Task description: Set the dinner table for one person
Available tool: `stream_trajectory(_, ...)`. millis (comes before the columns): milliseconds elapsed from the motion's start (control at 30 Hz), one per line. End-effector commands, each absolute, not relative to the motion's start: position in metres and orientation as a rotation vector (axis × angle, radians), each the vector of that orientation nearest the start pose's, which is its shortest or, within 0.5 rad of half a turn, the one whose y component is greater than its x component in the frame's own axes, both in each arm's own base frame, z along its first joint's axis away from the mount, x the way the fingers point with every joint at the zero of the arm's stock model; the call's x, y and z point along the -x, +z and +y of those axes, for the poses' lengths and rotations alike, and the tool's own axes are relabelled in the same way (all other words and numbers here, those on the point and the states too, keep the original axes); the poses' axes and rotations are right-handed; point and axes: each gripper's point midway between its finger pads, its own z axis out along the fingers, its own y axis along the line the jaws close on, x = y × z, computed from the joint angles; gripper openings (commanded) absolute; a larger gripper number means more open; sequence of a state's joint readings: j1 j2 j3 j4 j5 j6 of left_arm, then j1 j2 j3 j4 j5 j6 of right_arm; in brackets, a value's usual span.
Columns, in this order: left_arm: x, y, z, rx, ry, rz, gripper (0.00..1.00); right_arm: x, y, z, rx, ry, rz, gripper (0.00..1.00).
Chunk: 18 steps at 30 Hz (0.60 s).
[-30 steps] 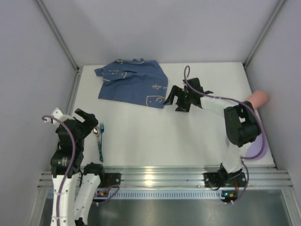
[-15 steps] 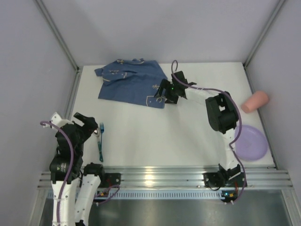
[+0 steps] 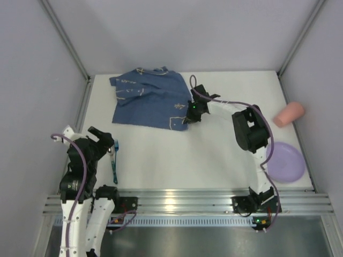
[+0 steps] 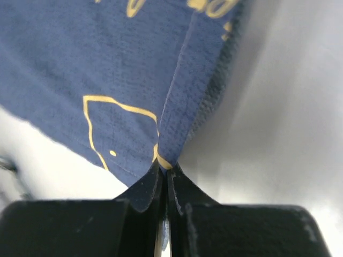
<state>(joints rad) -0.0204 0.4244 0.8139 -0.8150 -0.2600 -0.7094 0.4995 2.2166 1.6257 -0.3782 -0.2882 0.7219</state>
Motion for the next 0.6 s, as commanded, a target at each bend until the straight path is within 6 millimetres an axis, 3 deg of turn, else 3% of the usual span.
stream_trajectory(0, -0.214, 0.247, 0.012, 0.802, -0.249, 1.765, 0.91, -0.388, 0.052, 0.215, -0.098, 0.324, 2.822, 0.0)
stream_trajectory(33, -0.215, 0.248, 0.011, 0.797, -0.25, 1.763, 0.91, -0.398, 0.059, 0.155, -0.184, -0.02, 2.742, 0.0)
stream_trajectory(67, -0.217, 0.247, 0.011, 0.793, -0.248, 1.768, 0.91, -0.401, 0.089, 0.122, -0.264, -0.096, 2.654, 0.0)
stream_trajectory(100, -0.219, 0.247, 0.011, 0.791, -0.25, 1.767, 0.91, -0.417, 0.097, 0.077, -0.399, -0.132, 2.575, 0.07)
stream_trajectory(133, -0.221, 0.249, 0.011, 0.786, -0.251, 1.763, 0.91, -0.418, 0.098, 0.063, -0.408, -0.092, 2.569, 0.34)
stream_trajectory(167, -0.223, 0.248, 0.01, 0.781, -0.253, 1.768, 0.91, -0.425, 0.101, 0.049, -0.446, -0.116, 2.558, 0.87)
stream_trajectory(200, -0.225, 0.246, 0.009, 0.777, -0.254, 1.773, 0.91, -0.431, 0.105, 0.035, -0.481, -0.163, 2.55, 0.99)
stream_trajectory(233, -0.227, 0.244, 0.008, 0.775, -0.261, 1.779, 0.91, -0.442, 0.128, 0.031, -0.482, -0.191, 2.535, 1.0)
stream_trajectory(267, -0.232, 0.247, 0.007, 0.763, -0.27, 1.772, 0.91, -0.448, 0.127, 0.04, -0.468, -0.189, 2.555, 1.0)
stream_trajectory(300, -0.234, 0.244, 0.006, 0.762, -0.273, 1.778, 0.91, -0.458, 0.147, 0.05, -0.451, -0.155, 2.52, 1.0)
stream_trajectory(333, -0.237, 0.243, 0.004, 0.759, -0.281, 1.784, 0.91, -0.458, 0.154, 0.065, -0.42, -0.106, 2.516, 1.0)
stream_trajectory(400, -0.245, 0.239, 0.002, 0.76, -0.291, 1.797, 0.91, -0.45, 0.177, 0.118, -0.295, 0.014, 2.487, 1.0)
stream_trajectory(433, -0.247, 0.238, 0.0, 0.757, -0.296, 1.804, 0.91, -0.441, 0.185, 0.148, -0.256, 0.13, 2.488, 1.0)
stream_trajectory(467, -0.252, 0.232, 0.0, 0.764, -0.295, 1.823, 0.91, -0.425, 0.187, 0.193, -0.15, 0.241, 2.505, 1.0)
stream_trajectory(500, -0.257, 0.231, -0.002, 0.759, -0.304, 1.817, 0.9, -0.41, 0.185, 0.22, -0.093, 0.335, 2.529, 1.0)
stream_trajectory(533, -0.261, 0.229, -0.003, 0.756, -0.309, 1.822, 0.9, -0.383, 0.169, 0.251, -0.058, 0.474, 2.609, 1.0)
stream_trajectory(567, -0.266, 0.223, -0.004, 0.755, -0.31, 1.846, 0.9, -0.363, 0.168, 0.291, 0.034, 0.612, 2.604, 1.0)
